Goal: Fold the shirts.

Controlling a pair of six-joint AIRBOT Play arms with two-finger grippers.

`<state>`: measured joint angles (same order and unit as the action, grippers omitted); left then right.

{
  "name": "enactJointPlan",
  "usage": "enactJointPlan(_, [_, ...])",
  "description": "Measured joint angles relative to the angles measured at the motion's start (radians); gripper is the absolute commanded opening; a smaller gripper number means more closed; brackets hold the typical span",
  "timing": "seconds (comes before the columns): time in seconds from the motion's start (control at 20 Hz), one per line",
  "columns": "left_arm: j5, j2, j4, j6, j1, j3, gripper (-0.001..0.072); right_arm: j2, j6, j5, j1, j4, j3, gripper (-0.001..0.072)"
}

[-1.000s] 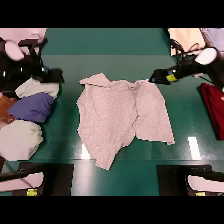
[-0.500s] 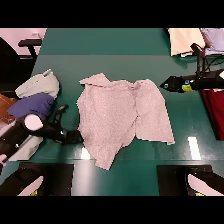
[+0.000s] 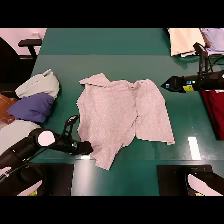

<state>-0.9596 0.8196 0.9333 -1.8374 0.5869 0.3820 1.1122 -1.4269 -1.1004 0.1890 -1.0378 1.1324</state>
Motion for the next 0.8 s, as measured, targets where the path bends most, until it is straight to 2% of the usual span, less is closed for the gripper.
enactJointPlan(0.45, [0.070, 0.000, -0.016, -0.064, 0.065, -0.011, 0.0428, -0.003, 0.000, -0.008, 0.000, 0.022, 0.000, 0.0359])
enactJointPlan(0.8, [-0.087, -0.001, 0.108, -0.053, 0.066, 0.103, 0.0429, -0.003, 0.000, -0.009, 0.000, 0.025, 0.000, 0.0359])
